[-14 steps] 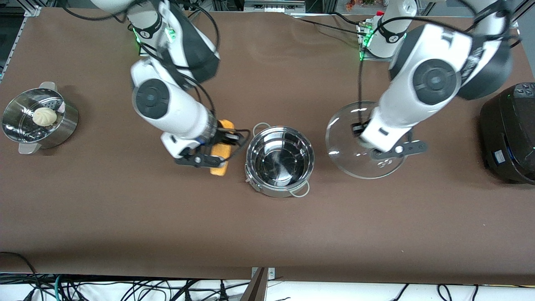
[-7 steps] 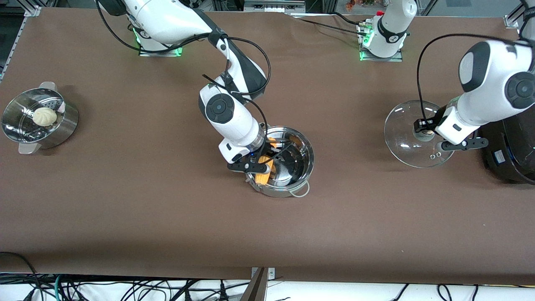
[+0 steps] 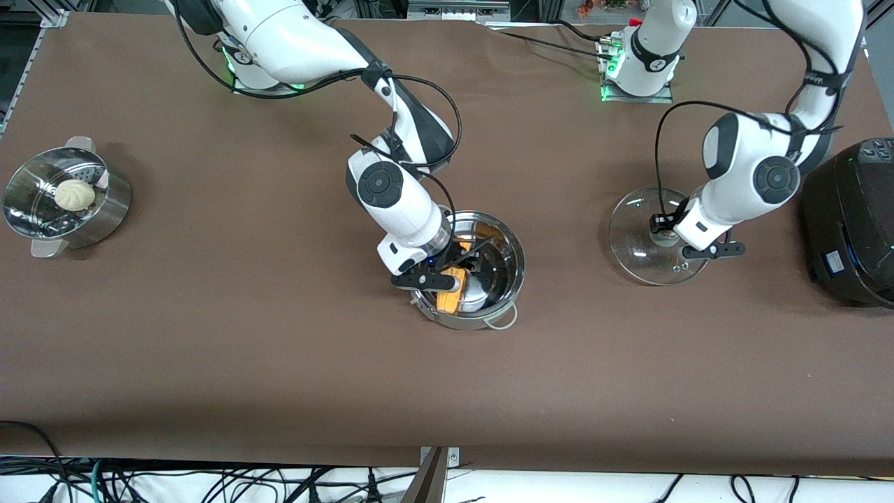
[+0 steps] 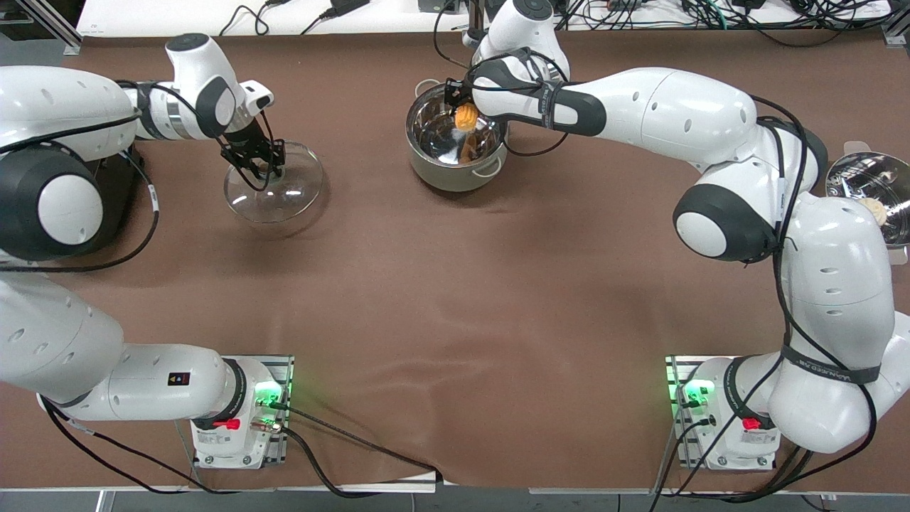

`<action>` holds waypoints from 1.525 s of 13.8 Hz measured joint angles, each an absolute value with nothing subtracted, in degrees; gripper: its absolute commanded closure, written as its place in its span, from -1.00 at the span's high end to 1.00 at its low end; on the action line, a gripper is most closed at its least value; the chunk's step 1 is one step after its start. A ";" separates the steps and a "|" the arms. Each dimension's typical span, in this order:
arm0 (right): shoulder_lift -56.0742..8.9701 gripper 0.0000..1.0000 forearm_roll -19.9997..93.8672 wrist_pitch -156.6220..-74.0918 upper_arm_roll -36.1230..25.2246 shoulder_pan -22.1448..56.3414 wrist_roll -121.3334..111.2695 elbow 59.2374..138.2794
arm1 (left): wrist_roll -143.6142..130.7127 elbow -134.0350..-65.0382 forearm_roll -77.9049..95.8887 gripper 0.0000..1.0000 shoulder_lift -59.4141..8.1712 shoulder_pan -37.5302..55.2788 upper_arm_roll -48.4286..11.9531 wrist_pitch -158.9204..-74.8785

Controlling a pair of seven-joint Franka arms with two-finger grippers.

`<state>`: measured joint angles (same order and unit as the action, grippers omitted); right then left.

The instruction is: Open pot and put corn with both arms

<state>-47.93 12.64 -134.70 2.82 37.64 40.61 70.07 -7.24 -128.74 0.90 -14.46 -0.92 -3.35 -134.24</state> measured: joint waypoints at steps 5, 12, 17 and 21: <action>-47.68 1.00 12.65 -134.68 2.60 37.58 40.61 70.02 | -7.24 -128.57 1.26 0.92 -18.33 -0.89 -3.37 -136.85; -38.19 1.00 12.49 -112.00 -4.47 37.06 36.58 69.23 | -7.12 -121.57 1.37 1.00 -12.85 -1.09 -2.98 -128.43; -27.70 1.00 12.48 -87.32 -18.19 36.39 15.69 69.23 | -6.10 -98.49 1.18 1.00 -6.67 -3.07 -2.34 -98.73; -24.75 1.00 11.91 -80.68 -30.14 35.23 -1.72 70.11 | -6.11 -86.38 1.16 1.00 -6.16 -3.08 -2.95 -86.79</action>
